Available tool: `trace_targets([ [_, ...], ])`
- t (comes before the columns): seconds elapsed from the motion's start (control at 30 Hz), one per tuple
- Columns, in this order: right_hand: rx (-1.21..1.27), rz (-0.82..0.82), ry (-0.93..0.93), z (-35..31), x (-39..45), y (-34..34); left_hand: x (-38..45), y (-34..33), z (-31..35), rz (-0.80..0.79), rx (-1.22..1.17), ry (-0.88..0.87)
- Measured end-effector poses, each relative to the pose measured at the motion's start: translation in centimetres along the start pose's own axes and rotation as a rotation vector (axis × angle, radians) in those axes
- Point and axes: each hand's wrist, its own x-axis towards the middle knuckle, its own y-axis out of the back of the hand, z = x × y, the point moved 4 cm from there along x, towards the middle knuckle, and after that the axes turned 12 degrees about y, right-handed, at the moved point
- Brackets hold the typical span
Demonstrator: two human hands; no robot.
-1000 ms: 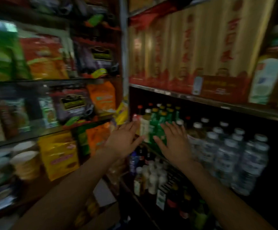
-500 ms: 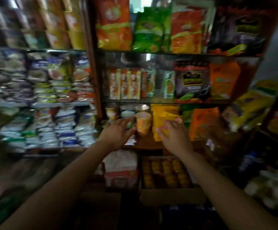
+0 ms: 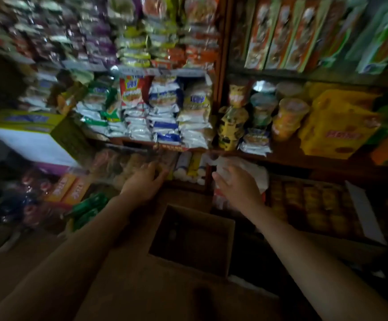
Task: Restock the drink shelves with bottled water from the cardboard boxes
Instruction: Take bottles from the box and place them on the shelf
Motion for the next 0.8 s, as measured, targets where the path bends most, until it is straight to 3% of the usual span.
trace_targets([
  [0.27, 0.183, -0.273, -0.279, 7.2, 3.4, -18.0, 9.1, -14.0, -7.6, -0.392, -0.014, 0.21],
  [0.5, 0.206, -0.381, -0.499, 13.8, 3.9, -31.1, 13.5, -28.5, -14.4, -0.549, -0.171, 0.403],
  [0.8, 0.356, -0.468, -0.753, 22.9, -1.0, -48.0, 19.3, -49.3, -22.2, -0.718, -0.146, 0.534],
])
